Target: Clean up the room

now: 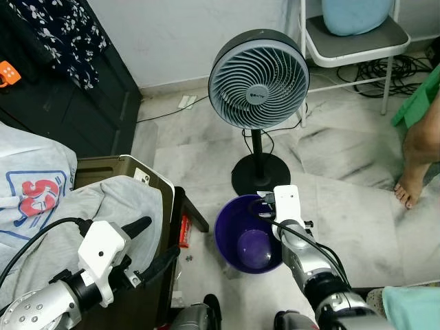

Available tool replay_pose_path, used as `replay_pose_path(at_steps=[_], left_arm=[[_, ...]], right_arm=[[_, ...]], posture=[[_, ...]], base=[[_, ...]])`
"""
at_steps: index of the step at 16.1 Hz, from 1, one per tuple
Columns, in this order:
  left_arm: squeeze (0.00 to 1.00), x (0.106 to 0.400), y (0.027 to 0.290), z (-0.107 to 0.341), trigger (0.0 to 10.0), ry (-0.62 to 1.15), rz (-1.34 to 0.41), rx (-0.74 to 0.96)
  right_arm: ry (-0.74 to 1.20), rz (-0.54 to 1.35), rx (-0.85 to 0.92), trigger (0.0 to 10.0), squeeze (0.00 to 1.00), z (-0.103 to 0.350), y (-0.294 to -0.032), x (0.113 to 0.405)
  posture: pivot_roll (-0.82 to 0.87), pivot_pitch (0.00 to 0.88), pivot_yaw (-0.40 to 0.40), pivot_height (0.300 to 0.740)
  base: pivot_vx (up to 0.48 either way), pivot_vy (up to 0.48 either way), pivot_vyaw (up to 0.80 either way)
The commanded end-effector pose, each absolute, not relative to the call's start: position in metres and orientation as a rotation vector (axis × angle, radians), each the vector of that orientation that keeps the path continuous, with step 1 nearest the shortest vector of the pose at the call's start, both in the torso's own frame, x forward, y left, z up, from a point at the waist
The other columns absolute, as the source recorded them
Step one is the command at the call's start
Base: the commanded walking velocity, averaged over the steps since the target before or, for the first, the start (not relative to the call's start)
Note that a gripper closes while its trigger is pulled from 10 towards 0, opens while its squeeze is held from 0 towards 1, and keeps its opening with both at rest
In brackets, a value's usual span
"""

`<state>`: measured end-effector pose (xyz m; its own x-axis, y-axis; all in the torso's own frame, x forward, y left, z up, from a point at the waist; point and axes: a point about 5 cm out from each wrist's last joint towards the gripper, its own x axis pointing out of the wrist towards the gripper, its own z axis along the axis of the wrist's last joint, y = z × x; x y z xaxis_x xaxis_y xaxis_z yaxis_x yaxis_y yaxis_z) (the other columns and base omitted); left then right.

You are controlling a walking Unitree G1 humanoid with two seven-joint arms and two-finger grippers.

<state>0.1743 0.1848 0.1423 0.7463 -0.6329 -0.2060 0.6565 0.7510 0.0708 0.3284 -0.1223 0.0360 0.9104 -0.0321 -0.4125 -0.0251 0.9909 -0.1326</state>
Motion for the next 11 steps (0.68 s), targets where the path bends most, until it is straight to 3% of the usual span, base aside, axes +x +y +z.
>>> replay_pose_path(at_steps=[1, 7, 8, 9, 11], left_arm=[[0.0, 0.171, 0.189, 0.143, 10.0, 0.192, -0.704, 0.155], [0.0, 0.173, 0.186, 0.147, 10.0, 0.181, -0.696, 0.164], [0.0, 0.173, 0.186, 0.148, 10.0, 0.181, -0.696, 0.164], [0.0, 0.174, 0.186, 0.148, 10.0, 0.18, -0.693, 0.165], [0.0, 0.175, 0.187, 0.148, 10.0, 0.178, -0.686, 0.167]], right_arm=[[0.431, 0.006, -0.117, 10.0, 0.0, 0.035, -0.113, 0.328], [0.358, -0.036, -0.132, 10.0, 0.0, 0.053, -0.12, 0.344], [0.357, -0.035, -0.129, 10.0, 0.15, 0.053, -0.12, 0.344], [0.352, -0.037, -0.123, 10.0, 1.0, 0.054, -0.119, 0.344], [0.333, -0.031, -0.116, 10.0, 1.0, 0.056, -0.117, 0.346]], posture=[[0.11, 0.272, 0.218, 0.74], [0.11, 0.27, 0.218, 0.74], [0.11, 0.27, 0.218, 0.74], [0.11, 0.27, 0.217, 0.74], [0.11, 0.268, 0.217, 0.74]], base=[[0.0, 0.0, 0.0], [0.0, 0.0, 0.0], [0.0, 0.0, 0.0], [0.0, 0.0, 0.0], [0.0, 0.0, 0.0]])
